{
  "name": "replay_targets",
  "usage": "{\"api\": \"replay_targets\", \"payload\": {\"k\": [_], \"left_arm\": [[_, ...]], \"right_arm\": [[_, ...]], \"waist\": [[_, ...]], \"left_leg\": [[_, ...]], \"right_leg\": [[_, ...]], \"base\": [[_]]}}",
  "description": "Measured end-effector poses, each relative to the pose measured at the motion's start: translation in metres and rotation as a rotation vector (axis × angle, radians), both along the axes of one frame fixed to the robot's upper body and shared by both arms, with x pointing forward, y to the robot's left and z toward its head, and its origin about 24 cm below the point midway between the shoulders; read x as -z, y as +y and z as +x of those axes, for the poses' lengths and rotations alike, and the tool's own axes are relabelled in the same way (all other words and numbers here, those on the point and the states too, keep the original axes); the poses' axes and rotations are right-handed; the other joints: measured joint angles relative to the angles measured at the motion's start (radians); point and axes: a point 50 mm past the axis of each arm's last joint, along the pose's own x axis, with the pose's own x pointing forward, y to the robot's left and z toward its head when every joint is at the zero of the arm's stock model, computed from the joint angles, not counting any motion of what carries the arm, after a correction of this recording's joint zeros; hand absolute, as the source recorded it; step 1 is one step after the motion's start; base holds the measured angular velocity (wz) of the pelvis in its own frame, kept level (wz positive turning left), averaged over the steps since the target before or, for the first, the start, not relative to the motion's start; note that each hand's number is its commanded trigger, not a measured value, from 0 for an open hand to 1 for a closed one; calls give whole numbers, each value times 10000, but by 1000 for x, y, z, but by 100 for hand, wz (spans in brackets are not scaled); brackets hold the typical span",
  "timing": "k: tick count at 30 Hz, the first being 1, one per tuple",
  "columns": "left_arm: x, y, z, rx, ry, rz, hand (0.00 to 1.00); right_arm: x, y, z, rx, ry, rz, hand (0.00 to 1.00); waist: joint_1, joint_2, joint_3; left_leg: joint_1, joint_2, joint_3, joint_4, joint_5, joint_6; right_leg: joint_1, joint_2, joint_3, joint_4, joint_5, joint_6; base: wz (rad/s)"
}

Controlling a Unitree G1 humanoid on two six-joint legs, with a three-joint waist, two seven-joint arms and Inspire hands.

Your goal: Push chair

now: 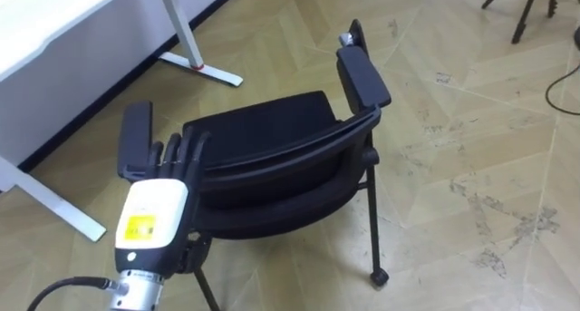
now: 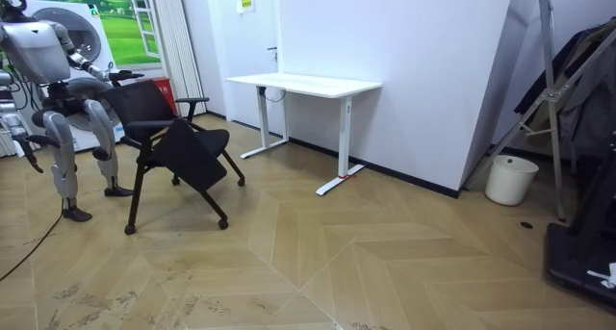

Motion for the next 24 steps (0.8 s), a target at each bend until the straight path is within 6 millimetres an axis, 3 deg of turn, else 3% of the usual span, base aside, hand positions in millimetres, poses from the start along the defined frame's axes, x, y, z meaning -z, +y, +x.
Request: {"api": "replay_targets", "payload": {"k": [12,18,24], "left_arm": [[11,2,3,-19,364,148,0],[14,6,21,-132,234,326,0],[15,10,25,-346,253,403,0]], "right_arm": [[0,-1,1,-531,54,-133,0],[-1,-1,0,-435,55,-137,0],[0,-1,-7,-195,155,-90,0]], "waist": [[-461,-106,34],[-461,-102,33],[-459,-112,30]], "left_leg": [[87,11,78,-26,0,0],[137,19,82,-34,0,0],[256,28,110,-148,0,0]], "right_leg": [[0,-1,124,3,2,0],[3,5,229,35,11,3],[-11,23,407,3,20,14]], "base": [[-4],[-1],[-9]]}}
